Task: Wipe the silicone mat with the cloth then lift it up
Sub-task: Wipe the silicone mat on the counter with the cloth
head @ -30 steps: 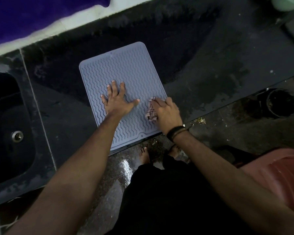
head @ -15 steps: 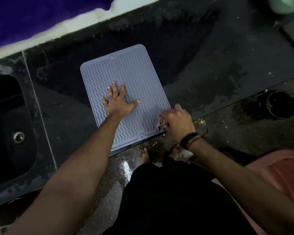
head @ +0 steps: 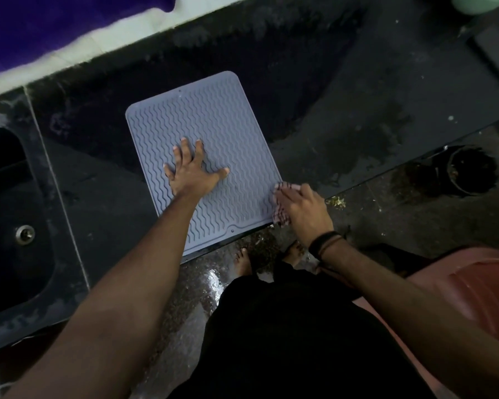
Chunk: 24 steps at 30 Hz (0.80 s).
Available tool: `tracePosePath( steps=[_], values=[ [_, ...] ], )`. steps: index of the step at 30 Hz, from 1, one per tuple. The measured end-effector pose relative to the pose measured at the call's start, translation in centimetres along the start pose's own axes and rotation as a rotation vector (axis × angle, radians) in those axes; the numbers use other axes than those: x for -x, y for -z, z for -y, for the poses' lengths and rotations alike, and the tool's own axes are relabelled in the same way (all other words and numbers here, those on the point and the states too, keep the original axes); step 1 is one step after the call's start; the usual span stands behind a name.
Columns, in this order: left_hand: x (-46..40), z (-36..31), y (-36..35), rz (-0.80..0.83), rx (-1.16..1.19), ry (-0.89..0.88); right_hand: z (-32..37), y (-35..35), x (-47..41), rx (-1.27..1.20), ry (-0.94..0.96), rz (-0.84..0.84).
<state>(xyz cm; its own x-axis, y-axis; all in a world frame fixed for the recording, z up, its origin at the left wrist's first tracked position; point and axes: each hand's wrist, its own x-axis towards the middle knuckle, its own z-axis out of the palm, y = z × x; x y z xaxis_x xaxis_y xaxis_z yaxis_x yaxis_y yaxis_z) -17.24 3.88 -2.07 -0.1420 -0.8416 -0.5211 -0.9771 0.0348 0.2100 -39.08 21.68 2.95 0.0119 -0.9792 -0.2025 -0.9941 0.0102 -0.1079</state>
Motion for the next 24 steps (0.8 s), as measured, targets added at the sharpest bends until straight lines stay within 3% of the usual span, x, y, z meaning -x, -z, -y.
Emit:
tracePosePath(
  steps=[4, 9, 13, 19, 24],
  values=[
    [-0.1, 0.0, -0.1, -0.007, -0.007, -0.001, 0.0, 1.7, 0.7, 0.042, 0.053, 0.068],
    [-0.1, 0.1, -0.2, -0.011, 0.006, -0.014, 1.9, 3.6, -6.6, -0.126, 0.007, -0.084],
    [-0.3, 0.1, -0.1, -0.015, -0.008, -0.001, 3.2, 1.5, -10.1, -0.062, 0.032, 0.027],
    [-0.3, 0.0, 0.0, -0.004, -0.003, 0.020, 1.2, -0.8, -3.7, -0.097, 0.112, -0.033],
    [-0.3, 0.0, 0.0, 0.008, 0.012, 0.029, 0.1, 0.9, 0.2, -0.074, 0.242, 0.145]
  ],
)
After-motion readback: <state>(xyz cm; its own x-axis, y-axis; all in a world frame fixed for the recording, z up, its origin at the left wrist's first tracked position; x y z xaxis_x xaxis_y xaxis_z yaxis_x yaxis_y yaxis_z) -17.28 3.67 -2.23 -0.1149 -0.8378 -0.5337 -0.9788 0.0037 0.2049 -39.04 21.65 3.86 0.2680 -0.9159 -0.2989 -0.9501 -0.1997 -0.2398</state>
